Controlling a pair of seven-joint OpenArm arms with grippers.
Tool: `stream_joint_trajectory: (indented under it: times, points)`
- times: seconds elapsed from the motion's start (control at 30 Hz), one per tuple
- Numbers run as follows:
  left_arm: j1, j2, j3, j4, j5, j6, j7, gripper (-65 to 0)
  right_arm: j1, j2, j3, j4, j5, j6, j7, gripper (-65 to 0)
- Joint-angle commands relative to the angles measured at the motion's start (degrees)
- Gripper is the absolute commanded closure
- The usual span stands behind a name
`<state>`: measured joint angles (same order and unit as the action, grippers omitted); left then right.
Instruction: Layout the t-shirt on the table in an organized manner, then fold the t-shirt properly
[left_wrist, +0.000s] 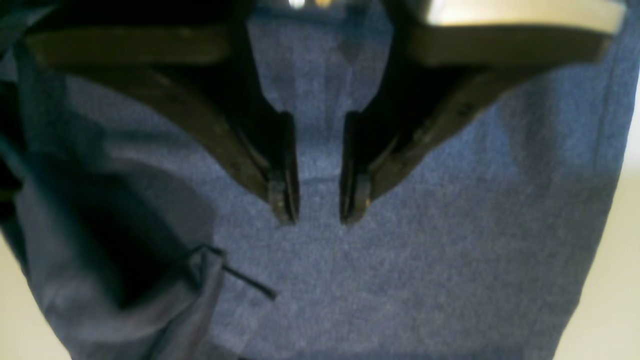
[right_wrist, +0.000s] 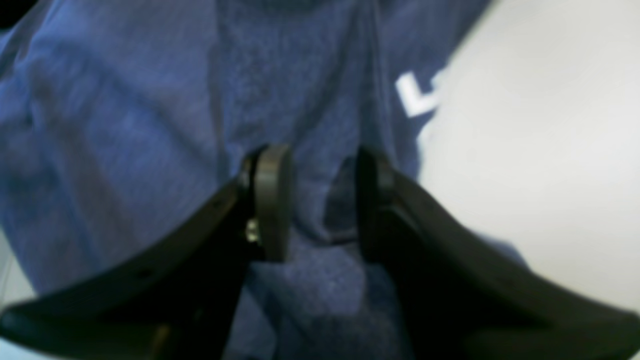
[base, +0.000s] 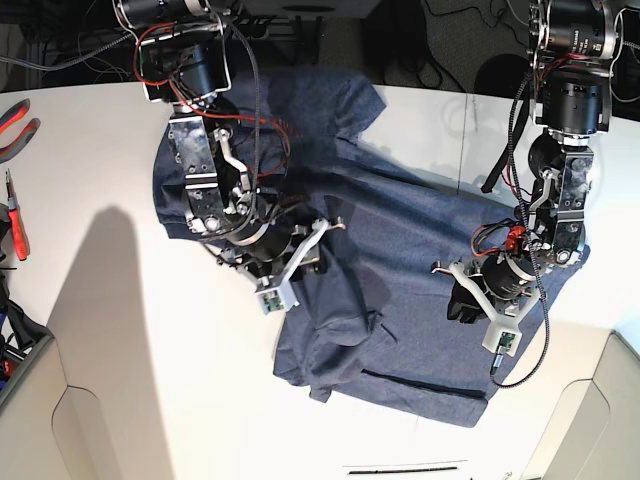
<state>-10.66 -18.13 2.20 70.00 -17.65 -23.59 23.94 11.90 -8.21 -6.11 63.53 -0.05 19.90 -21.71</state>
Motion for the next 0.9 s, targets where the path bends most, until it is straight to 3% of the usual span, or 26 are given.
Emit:
stream_joint_trajectory:
  times: [0.0, 0.27, 0.63, 0.77, 0.87]
  points:
    - [-1.4, -0.6, -0.3, 0.9, -0.6, 0.0, -1.4, -18.0, 0.5, -0.4, -1.2, 1.0, 0.5, 0.5, 0.9, -21.6]
    - [-1.4, -0.6, -0.3, 0.9, -0.6, 0.0, -1.4, -18.0, -0.9, -0.5, -7.2, 1.7, 0.5, 0.5, 0.9, -21.7]
    - [-1.4, -0.6, -0.3, 0.9, -0.6, 0.0, -1.4, -18.0, -0.3, -0.5, -7.6, 10.4, 0.5, 0.4, 6.4, -21.7]
    - [-1.4, -0.6, -0.3, 0.9, -0.6, 0.0, -1.4, -18.0, 0.2, -0.5, -7.6, 10.2, -3.6, -2.3, 6.3, -21.8]
    - [-1.4, -0.6, -0.3, 0.9, -0.6, 0.0, -1.5, -18.0, 0.2, -0.4, -7.6, 9.0, -5.6, -4.1, 6.6, -26.3]
